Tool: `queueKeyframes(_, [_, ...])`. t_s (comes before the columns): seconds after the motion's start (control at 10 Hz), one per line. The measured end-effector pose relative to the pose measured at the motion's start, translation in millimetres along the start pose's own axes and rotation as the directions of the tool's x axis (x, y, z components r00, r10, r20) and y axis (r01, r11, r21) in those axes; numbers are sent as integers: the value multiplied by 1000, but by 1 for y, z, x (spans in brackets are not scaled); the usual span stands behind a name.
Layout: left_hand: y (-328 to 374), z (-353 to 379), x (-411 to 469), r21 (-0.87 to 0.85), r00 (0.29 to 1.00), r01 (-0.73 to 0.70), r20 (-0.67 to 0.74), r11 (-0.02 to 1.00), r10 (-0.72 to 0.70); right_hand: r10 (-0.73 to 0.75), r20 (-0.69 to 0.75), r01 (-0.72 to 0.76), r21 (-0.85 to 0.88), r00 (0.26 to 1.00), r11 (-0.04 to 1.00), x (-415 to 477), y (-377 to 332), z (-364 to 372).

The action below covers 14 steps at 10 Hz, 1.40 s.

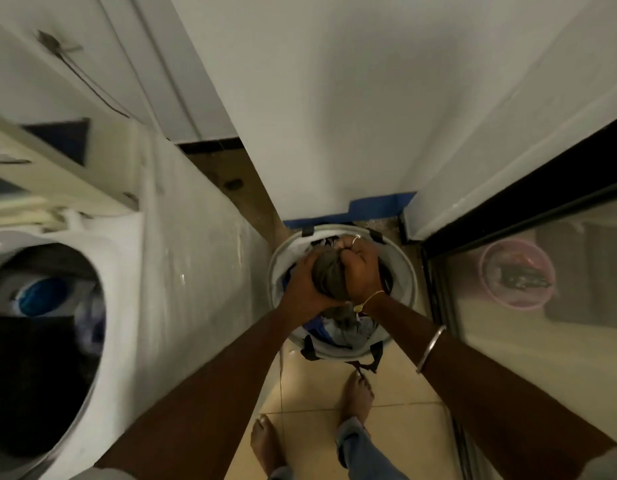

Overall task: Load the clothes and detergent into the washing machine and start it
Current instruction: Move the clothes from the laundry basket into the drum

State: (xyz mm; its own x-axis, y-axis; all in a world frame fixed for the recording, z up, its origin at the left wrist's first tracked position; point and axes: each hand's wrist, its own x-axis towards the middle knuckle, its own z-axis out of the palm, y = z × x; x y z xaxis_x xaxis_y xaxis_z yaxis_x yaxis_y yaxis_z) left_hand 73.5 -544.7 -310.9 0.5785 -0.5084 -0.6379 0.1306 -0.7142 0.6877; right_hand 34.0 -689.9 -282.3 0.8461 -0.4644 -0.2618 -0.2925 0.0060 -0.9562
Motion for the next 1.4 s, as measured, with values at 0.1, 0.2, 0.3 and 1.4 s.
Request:
queueKeyframes(0.1, [38, -33, 2, -162, 544, 10, -827, 987, -141, -187, -43, 186, -31, 981, 982, -27, -76, 7])
queueKeyframes(0.2, [83, -50, -61, -620, 896, -91, -392, 779, -208, -258, -91, 243, -152, 962, 958, -53, -100, 2])
queueKeyframes(0.3, [128, -97, -142, -607, 865, -313, -500, 731, -46, -266, 81, 278, -321, 961, 906, -99, -107, 1])
queueKeyframes(1.4, [-70, -257, -350, -217, 400, -142, -905, 966, -145, -90, 292, 176, -281, 952, 943, -190, -234, 307])
